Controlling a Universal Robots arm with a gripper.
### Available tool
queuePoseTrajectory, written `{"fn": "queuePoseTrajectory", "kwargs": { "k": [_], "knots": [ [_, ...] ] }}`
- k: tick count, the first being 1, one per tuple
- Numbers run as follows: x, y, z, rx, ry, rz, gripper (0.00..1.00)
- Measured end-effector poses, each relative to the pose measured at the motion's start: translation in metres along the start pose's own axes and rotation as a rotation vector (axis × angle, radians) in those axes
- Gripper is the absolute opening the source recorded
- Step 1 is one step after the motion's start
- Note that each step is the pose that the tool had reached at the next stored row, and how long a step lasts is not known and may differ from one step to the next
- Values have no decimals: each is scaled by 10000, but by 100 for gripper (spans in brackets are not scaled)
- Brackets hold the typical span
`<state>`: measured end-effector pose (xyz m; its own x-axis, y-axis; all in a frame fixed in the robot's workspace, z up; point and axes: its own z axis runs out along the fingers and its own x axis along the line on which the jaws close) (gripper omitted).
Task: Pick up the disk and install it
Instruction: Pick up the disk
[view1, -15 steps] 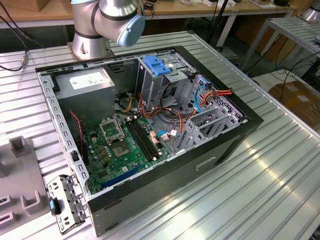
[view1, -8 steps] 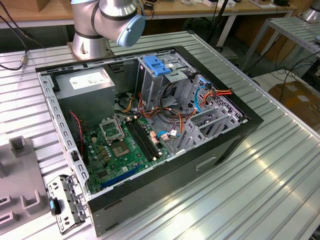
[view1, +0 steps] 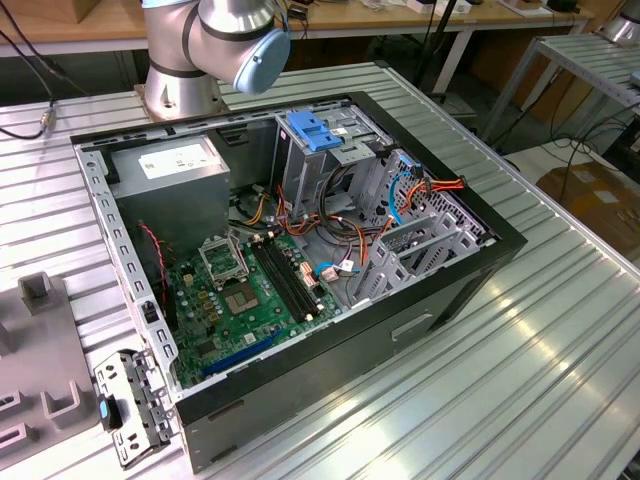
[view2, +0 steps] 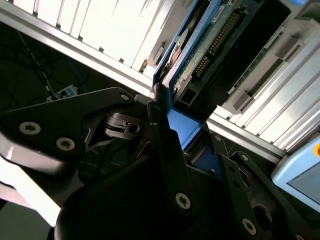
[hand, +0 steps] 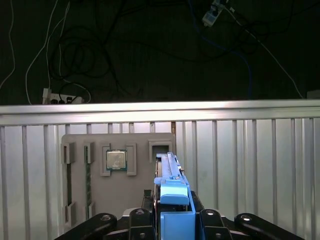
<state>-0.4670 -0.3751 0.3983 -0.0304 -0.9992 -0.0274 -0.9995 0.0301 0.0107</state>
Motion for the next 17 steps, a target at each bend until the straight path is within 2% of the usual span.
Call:
{"fn": "queuePoseTrajectory", "kwargs": {
  "k": [17],
  "knots": [
    [-2, 1, -69, -1, 0, 0, 37]
  ]
}}
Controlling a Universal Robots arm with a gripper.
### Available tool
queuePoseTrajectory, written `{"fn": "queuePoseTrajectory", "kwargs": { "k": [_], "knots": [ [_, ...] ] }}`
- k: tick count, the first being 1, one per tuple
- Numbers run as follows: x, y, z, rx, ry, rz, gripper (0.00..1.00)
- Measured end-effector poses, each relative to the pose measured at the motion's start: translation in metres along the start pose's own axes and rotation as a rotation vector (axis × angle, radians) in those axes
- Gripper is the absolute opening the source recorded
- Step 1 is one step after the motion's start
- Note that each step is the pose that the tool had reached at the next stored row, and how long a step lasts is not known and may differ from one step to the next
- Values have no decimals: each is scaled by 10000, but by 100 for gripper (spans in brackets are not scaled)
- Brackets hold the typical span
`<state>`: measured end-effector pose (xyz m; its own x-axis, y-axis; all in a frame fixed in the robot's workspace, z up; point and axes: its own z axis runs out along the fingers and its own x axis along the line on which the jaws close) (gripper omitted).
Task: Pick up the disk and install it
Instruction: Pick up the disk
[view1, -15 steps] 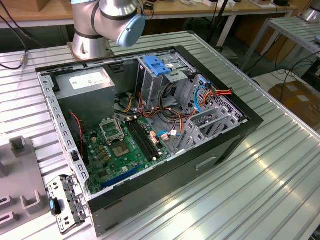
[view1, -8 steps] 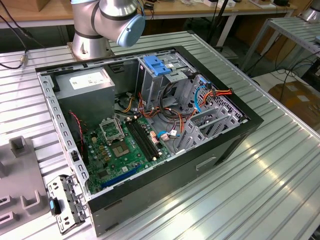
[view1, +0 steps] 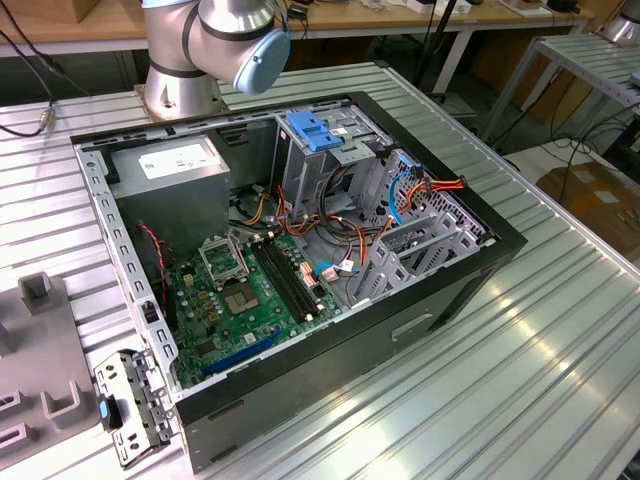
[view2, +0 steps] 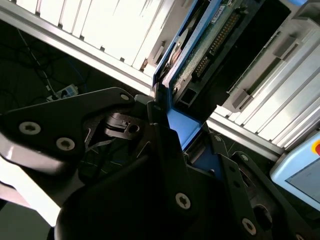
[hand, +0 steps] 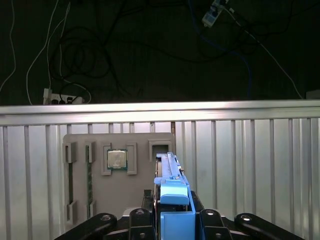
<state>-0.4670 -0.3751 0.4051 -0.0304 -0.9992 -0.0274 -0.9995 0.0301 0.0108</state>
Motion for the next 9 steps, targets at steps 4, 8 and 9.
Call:
{"fn": "queuePoseTrajectory", "kwargs": {
  "k": [4, 8, 9],
  "knots": [
    [0, 0, -14, 0, 0, -1, 37],
    [-1, 0, -29, 0, 0, 0, 37],
    [-1, 0, -32, 0, 0, 0, 37]
  ]
}}
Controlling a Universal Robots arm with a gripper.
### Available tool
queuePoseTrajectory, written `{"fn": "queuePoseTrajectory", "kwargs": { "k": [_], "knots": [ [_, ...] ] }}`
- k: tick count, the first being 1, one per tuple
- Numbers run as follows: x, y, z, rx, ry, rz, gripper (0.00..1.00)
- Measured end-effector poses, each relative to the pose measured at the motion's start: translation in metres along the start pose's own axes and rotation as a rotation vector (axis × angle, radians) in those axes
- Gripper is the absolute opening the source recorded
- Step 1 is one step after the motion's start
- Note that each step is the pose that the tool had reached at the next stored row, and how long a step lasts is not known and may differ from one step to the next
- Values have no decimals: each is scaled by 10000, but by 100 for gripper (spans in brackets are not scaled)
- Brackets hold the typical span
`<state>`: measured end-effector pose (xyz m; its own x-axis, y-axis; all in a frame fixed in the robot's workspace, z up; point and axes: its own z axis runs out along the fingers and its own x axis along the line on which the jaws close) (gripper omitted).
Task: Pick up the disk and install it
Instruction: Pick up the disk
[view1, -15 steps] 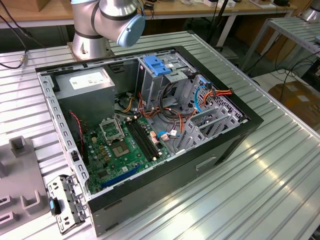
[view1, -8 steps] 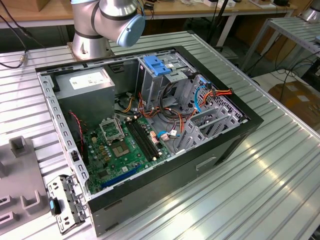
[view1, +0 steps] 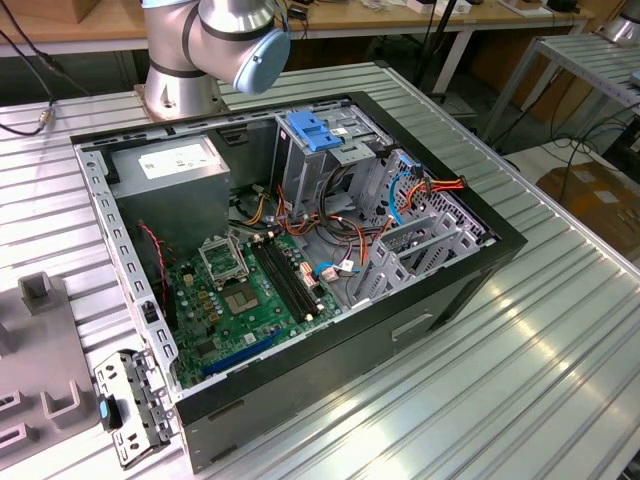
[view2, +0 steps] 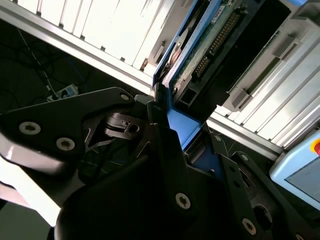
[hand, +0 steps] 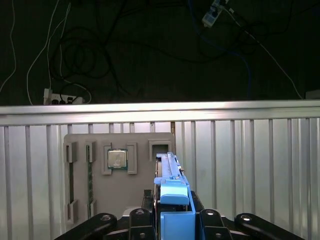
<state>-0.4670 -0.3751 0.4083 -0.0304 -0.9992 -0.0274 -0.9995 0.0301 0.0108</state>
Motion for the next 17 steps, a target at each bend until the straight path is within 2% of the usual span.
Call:
{"fn": "queuePoseTrajectory", "kwargs": {
  "k": [8, 17],
  "knots": [
    [-1, 0, -40, 0, 0, 0, 37],
    [-4, 2, -142, -1, 0, 0, 37]
  ]
}}
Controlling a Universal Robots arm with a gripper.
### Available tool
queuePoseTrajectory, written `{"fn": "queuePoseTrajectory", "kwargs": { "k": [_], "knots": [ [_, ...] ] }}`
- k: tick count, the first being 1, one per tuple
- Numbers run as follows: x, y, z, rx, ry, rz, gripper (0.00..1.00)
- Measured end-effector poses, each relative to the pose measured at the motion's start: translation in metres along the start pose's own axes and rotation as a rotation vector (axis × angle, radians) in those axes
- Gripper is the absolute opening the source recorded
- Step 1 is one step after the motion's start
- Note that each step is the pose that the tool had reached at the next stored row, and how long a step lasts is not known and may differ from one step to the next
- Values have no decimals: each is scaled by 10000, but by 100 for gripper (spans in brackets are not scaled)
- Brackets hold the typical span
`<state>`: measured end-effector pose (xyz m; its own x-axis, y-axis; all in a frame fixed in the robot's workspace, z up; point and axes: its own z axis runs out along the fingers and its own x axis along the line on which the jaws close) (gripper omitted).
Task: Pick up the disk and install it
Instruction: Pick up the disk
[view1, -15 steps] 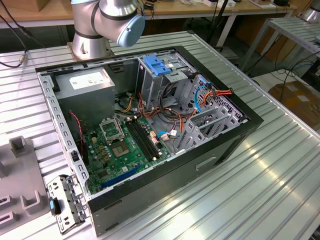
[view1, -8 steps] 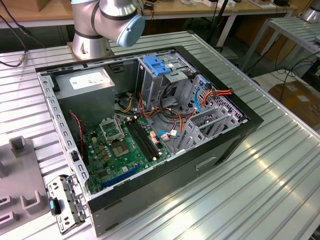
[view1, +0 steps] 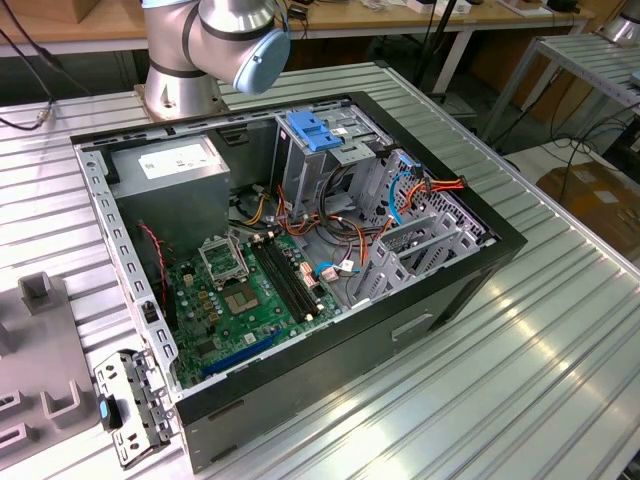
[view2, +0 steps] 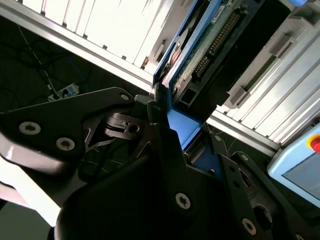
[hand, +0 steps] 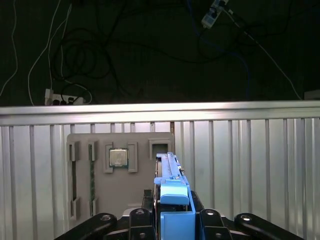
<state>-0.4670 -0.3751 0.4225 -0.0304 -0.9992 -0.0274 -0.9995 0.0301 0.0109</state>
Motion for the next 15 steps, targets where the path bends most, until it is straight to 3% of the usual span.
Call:
{"fn": "queuePoseTrajectory", "kwargs": {
  "k": [15],
  "knots": [
    [-5, 2, -166, -2, 0, 0, 37]
  ]
}}
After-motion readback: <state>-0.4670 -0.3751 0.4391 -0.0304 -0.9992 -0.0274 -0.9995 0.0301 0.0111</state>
